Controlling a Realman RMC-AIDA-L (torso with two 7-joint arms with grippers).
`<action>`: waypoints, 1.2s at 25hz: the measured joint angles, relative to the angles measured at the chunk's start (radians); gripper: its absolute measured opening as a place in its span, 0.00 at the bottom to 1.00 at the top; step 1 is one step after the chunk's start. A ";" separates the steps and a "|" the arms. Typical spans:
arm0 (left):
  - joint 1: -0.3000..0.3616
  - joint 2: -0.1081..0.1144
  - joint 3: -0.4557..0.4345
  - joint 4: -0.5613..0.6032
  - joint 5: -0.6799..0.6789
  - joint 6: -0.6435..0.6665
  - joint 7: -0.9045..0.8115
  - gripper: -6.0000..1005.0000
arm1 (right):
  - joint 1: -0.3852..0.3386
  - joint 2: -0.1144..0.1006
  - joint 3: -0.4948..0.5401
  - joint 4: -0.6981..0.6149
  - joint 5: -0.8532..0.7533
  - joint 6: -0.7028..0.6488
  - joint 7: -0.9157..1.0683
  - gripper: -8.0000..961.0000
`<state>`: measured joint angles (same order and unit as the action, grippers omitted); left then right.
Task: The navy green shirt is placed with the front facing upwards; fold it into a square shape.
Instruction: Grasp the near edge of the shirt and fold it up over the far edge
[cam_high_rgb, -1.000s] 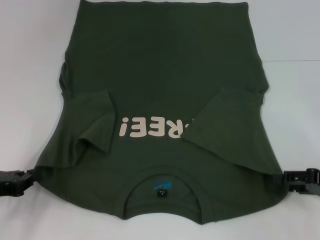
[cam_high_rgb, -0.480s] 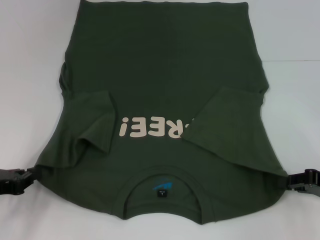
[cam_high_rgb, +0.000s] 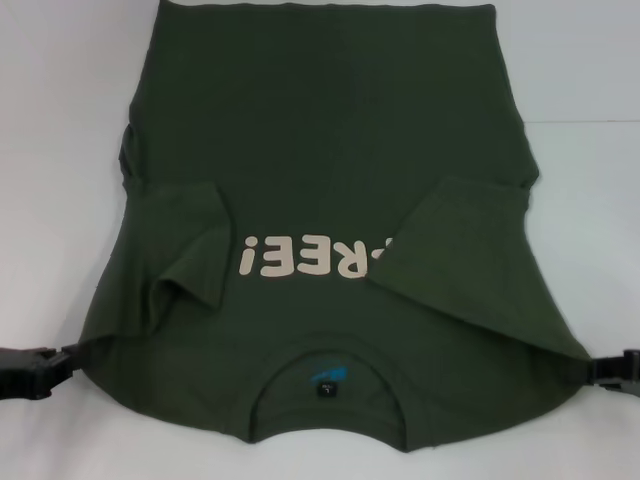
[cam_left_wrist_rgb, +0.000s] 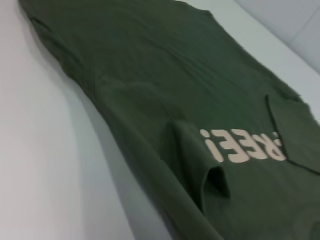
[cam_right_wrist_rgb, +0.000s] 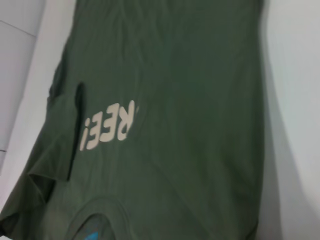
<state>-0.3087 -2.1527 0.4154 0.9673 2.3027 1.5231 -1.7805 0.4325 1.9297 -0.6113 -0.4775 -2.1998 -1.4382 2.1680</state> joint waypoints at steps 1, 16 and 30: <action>0.001 0.001 -0.007 0.004 0.001 0.014 -0.008 0.03 | -0.009 0.002 0.014 0.000 0.000 -0.010 -0.022 0.05; 0.073 0.004 -0.100 0.050 0.030 0.218 -0.060 0.03 | -0.139 0.003 0.170 0.000 0.000 -0.168 -0.261 0.05; 0.136 0.004 -0.164 0.048 0.035 0.340 -0.049 0.03 | -0.262 -0.013 0.244 0.000 -0.005 -0.303 -0.354 0.05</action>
<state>-0.1731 -2.1487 0.2511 1.0157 2.3380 1.8633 -1.8298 0.1703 1.9171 -0.3669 -0.4770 -2.2050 -1.7410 1.8142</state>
